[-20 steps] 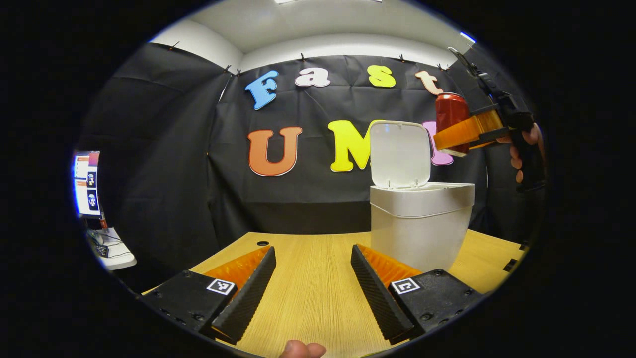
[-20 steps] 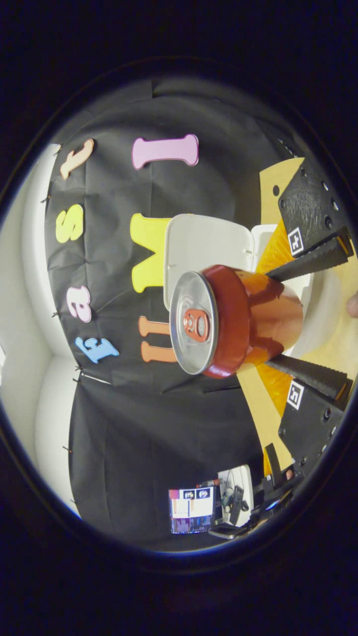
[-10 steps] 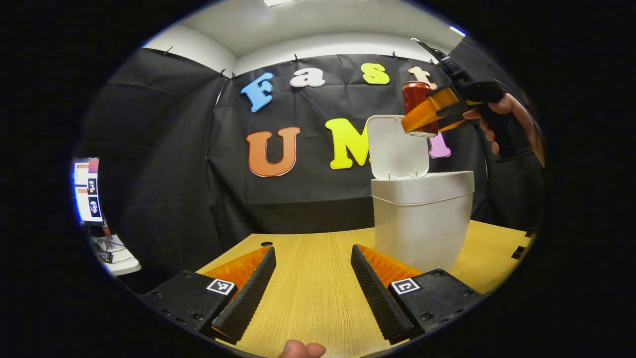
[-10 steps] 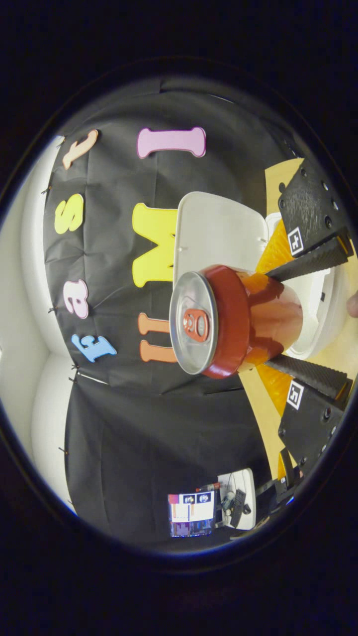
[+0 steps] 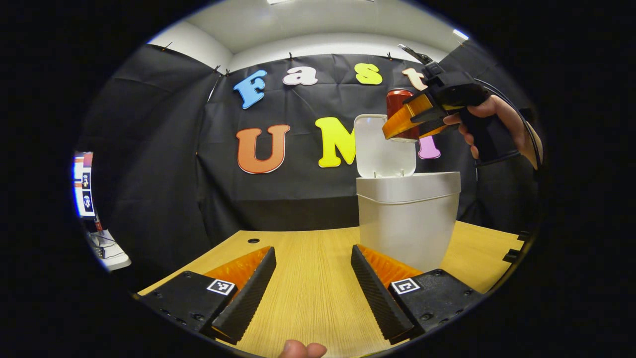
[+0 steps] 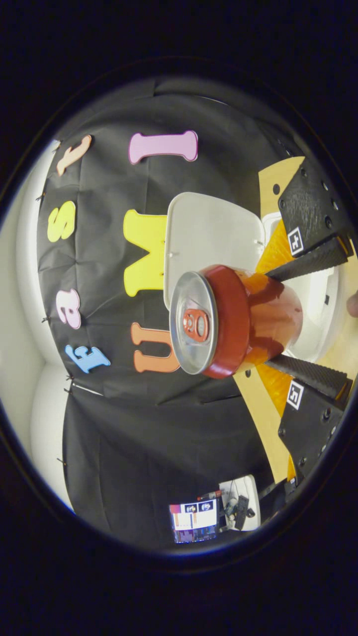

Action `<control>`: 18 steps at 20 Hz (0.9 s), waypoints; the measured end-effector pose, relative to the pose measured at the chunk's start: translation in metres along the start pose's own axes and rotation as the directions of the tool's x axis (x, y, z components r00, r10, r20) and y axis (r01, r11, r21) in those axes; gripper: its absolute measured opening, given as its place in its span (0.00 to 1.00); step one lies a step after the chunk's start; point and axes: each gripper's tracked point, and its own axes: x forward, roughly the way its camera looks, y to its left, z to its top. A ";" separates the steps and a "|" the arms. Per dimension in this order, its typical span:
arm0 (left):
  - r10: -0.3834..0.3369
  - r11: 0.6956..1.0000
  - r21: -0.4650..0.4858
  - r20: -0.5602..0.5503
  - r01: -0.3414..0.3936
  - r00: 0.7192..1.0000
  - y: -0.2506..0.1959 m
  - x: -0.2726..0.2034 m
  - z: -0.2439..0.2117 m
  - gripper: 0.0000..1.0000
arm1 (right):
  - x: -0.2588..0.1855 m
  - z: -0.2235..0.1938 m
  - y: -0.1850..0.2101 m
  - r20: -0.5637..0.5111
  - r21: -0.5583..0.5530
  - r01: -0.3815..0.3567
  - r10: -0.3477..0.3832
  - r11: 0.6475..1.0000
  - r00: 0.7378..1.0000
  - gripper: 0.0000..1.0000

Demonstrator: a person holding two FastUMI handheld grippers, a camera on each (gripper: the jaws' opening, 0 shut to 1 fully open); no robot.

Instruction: Press the lid of the desktop garbage bin to open it, pick up the crumpled paper on the desktop and throw it into the bin, then pick up the pop can on the desktop and drop it into the bin, and finally close the garbage bin lid.

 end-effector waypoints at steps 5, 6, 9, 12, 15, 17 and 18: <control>0.035 0.999 -0.010 0.004 -0.035 0.999 0.013 -0.001 0.002 0.98 | 0.018 -0.013 -0.018 -0.072 0.047 0.045 -0.041 0.998 0.997 0.76; 0.035 0.999 -0.015 0.004 -0.035 0.999 0.015 -0.002 0.002 0.98 | 0.021 -0.015 -0.021 -0.088 0.054 0.050 -0.045 0.997 0.995 0.76; 0.042 0.999 -0.020 0.001 -0.042 0.999 0.019 -0.002 0.001 0.98 | 0.025 -0.024 -0.027 -0.122 0.077 0.073 -0.063 0.994 0.990 0.77; 0.049 0.999 -0.015 -0.009 -0.049 0.999 0.022 -0.001 -0.003 0.98 | 0.026 -0.029 -0.032 -0.146 0.078 0.099 -0.087 0.992 0.985 0.78; 0.050 0.999 -0.015 -0.024 -0.050 0.998 0.021 0.000 -0.006 0.98 | 0.029 -0.026 -0.041 -0.149 0.059 0.137 -0.127 0.989 0.981 0.83; 0.044 0.999 -0.003 -0.018 -0.044 0.999 0.019 -0.002 -0.003 0.98 | 0.027 -0.020 -0.042 -0.134 0.071 0.142 -0.131 0.987 0.982 0.86; 0.042 0.999 0.003 -0.013 -0.042 0.999 0.018 -0.002 -0.002 0.98 | 0.023 -0.014 -0.042 -0.114 0.083 0.144 -0.134 0.986 0.984 0.88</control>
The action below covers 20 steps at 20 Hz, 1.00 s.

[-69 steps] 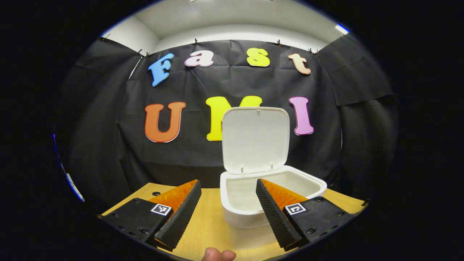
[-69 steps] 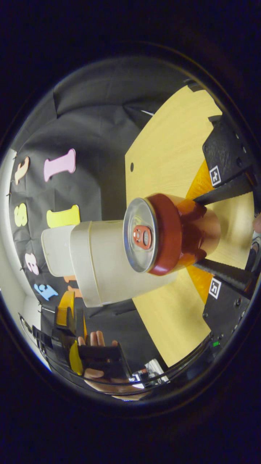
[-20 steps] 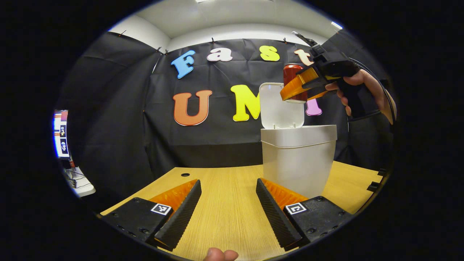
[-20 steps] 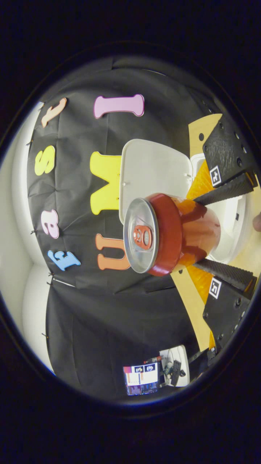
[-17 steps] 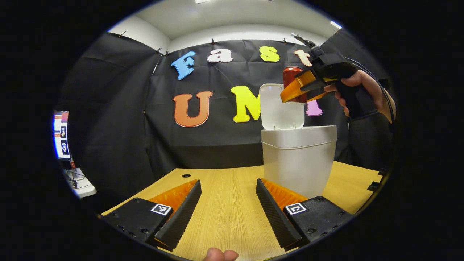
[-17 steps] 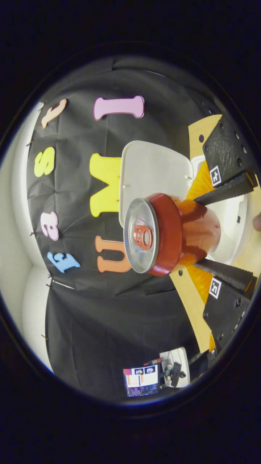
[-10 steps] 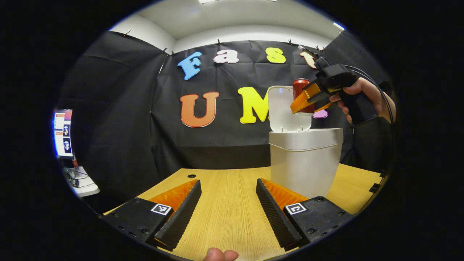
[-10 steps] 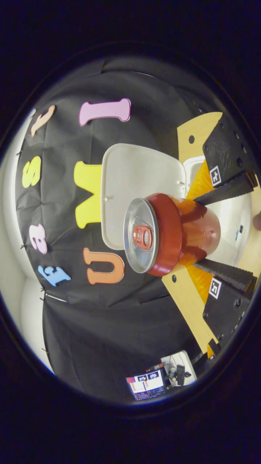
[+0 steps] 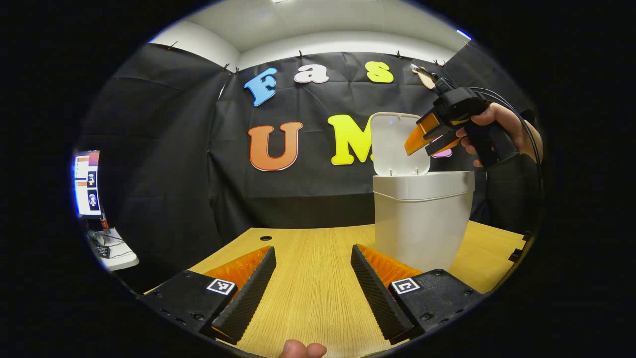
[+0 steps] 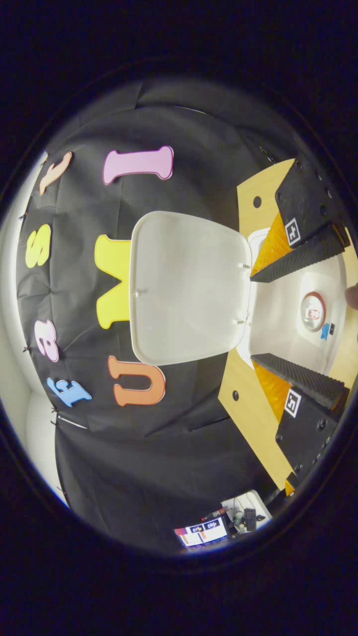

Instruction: Press the lid of the desktop garbage bin to open it, pick up the crumpled paper on the desktop and throw it into the bin, then pick up the pop can on the desktop and drop it into the bin, and finally close the garbage bin lid.

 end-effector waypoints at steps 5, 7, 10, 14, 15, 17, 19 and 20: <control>-0.021 1.000 -0.022 0.012 0.021 1.000 -0.005 0.001 0.002 0.98 | -0.033 0.048 0.008 0.113 0.004 -0.022 0.022 1.000 0.993 0.92; -0.040 0.998 -0.055 0.016 0.041 0.999 -0.012 0.002 0.004 0.98 | -0.045 0.078 0.002 0.169 0.006 -0.001 0.000 1.000 0.986 0.91; -0.036 0.997 -0.061 0.015 0.037 0.999 -0.008 0.001 0.005 0.98 | -0.047 0.110 0.001 0.229 -0.012 0.028 -0.025 1.000 0.973 0.91; -0.027 0.997 -0.065 0.016 0.028 1.000 -0.002 -0.001 0.005 0.98 | -0.029 0.138 0.003 0.229 -0.011 0.024 -0.021 1.000 0.973 0.92; -0.026 0.998 -0.064 0.018 0.027 0.999 -0.002 -0.001 0.007 0.98 | -0.023 0.147 0.003 0.221 0.000 0.019 -0.019 1.000 0.975 0.92; -0.013 0.999 -0.037 0.021 0.014 1.000 0.000 -0.002 0.008 0.98 | -0.010 0.164 -0.002 0.204 0.013 0.027 -0.029 1.000 0.979 0.92; -0.012 1.000 -0.017 0.026 0.013 1.000 -0.001 -0.002 0.008 0.98 | 0.004 0.175 -0.004 0.177 0.016 0.038 -0.040 0.999 0.983 0.91; -0.024 0.999 -0.022 0.027 0.025 0.999 -0.005 -0.001 0.009 0.98 | 0.011 0.179 -0.006 0.170 0.016 0.044 -0.046 0.999 0.984 0.92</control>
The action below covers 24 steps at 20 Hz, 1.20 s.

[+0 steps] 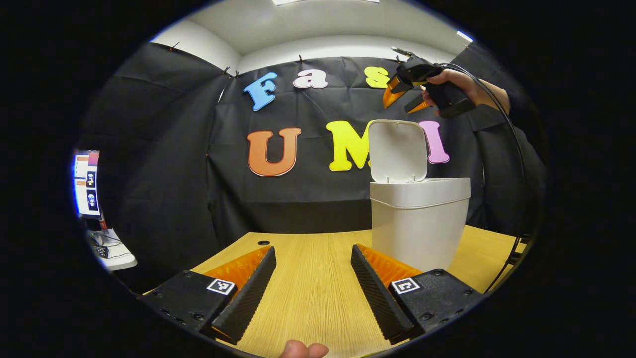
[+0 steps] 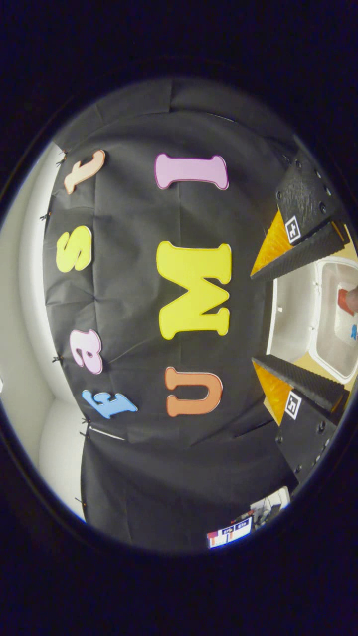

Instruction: Press the lid of the desktop garbage bin to open it, pick up the crumpled paper on the desktop and throw it into the bin, then pick up the pop can on the desktop and drop it into the bin, and finally close the garbage bin lid.

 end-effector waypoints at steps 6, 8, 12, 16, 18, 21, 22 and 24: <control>-0.031 0.999 -0.020 0.003 0.031 1.000 -0.009 -0.002 0.003 0.98 | 0.036 -0.005 -0.010 -0.062 -0.014 0.038 -0.038 0.999 0.997 0.91; -0.031 0.999 -0.020 0.003 0.031 1.000 -0.009 -0.003 0.003 0.98 | 0.043 -0.013 -0.008 -0.086 -0.009 0.035 -0.036 0.999 0.996 0.92; -0.044 0.999 -0.026 -0.008 0.044 0.999 -0.012 -0.002 -0.001 0.98 | 0.046 -0.019 -0.006 -0.117 0.015 0.026 -0.024 1.000 0.993 0.92; -0.046 0.999 -0.024 -0.008 0.046 0.999 -0.011 -0.001 0.001 0.98 | 0.044 -0.026 -0.010 -0.140 0.032 0.033 -0.028 0.999 0.990 0.92; -0.047 0.999 -0.022 -0.010 0.047 0.999 -0.011 -0.002 -0.001 0.98 | 0.039 -0.029 -0.009 -0.148 0.044 0.027 -0.020 0.999 0.989 0.92; -0.052 0.998 -0.023 -0.009 0.052 0.999 -0.012 -0.002 0.000 0.98 | 0.024 -0.037 -0.004 -0.163 0.041 0.008 -0.002 0.999 0.987 0.92; -0.053 0.998 -0.023 -0.010 0.053 0.999 -0.013 -0.002 -0.001 0.98 | 0.017 -0.041 -0.001 -0.166 0.038 -0.002 0.008 0.999 0.986 0.94; -0.058 0.998 -0.024 -0.009 0.058 0.998 -0.014 -0.002 0.000 0.98 | -0.001 -0.050 0.005 -0.167 0.023 -0.022 0.026 0.999 0.986 0.95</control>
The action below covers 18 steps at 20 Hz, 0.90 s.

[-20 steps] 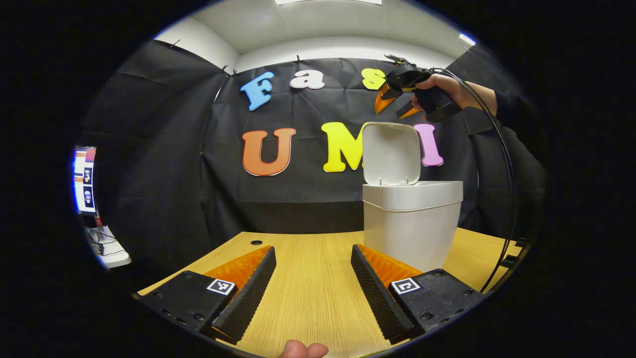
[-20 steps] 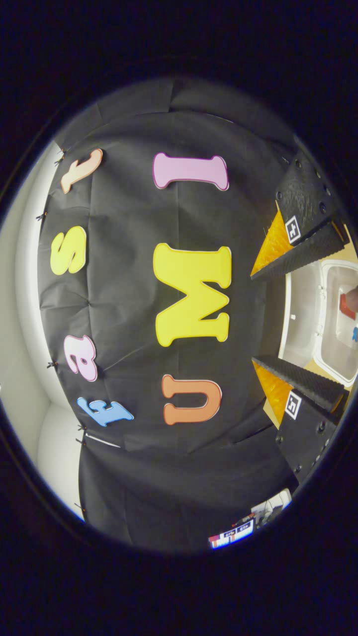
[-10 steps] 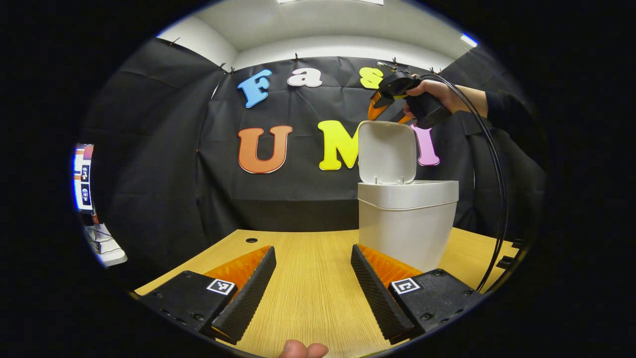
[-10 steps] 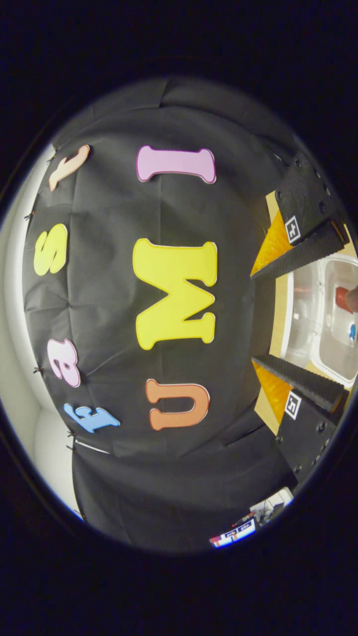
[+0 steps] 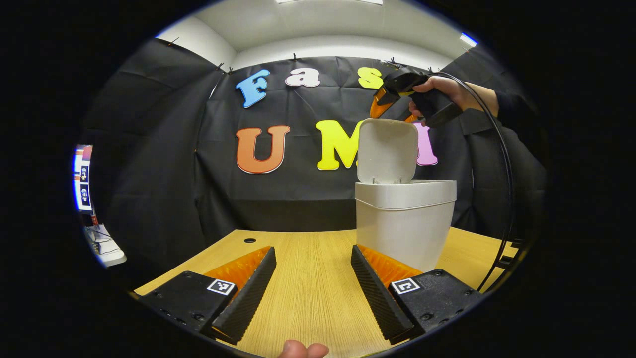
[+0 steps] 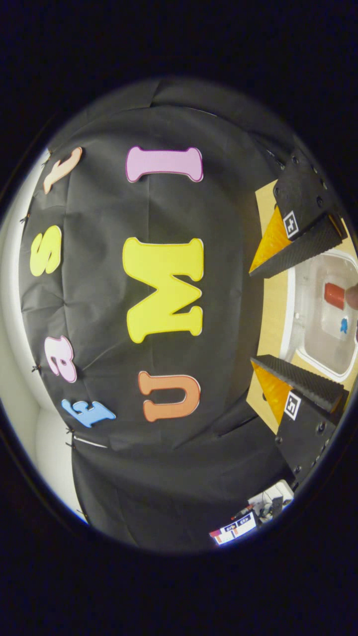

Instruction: Press the lid of the desktop garbage bin to open it, pick up the crumpled paper on the desktop and throw it into the bin, then pick up the pop can on the desktop and drop it into the bin, and finally close the garbage bin lid.

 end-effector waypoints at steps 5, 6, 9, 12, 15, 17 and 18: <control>-0.003 1.000 -0.006 0.002 0.003 1.000 -0.004 0.000 0.002 0.98 | -0.039 -0.030 0.009 0.041 -0.046 -0.021 0.022 0.999 0.999 0.95; 0.000 1.000 -0.009 0.001 0.000 1.000 -0.003 0.000 0.000 0.98 | -0.046 -0.037 0.011 0.051 -0.056 -0.024 0.026 0.998 0.998 0.95; 0.001 1.000 -0.012 0.003 -0.001 1.000 -0.004 -0.001 0.002 0.98 | -0.062 -0.064 0.015 0.079 -0.070 -0.033 0.038 0.997 0.996 0.96; 0.002 1.000 -0.018 0.009 -0.002 1.000 -0.004 -0.003 0.004 0.98 | -0.070 -0.096 0.017 0.079 -0.076 -0.035 0.041 0.996 0.996 0.96; -0.001 1.000 -0.022 0.019 0.002 1.000 -0.005 -0.004 0.007 0.98 | -0.073 -0.124 0.018 0.074 -0.054 -0.044 0.048 0.998 0.996 0.96; -0.003 1.000 -0.025 0.015 0.003 1.000 -0.005 -0.003 0.005 0.98 | -0.071 -0.143 0.016 0.067 -0.036 -0.045 0.048 0.998 0.997 0.96; -0.001 1.000 -0.026 0.011 0.001 1.000 -0.004 -0.003 0.003 0.98 | -0.070 -0.153 0.015 0.060 -0.028 -0.047 0.048 0.999 0.997 0.96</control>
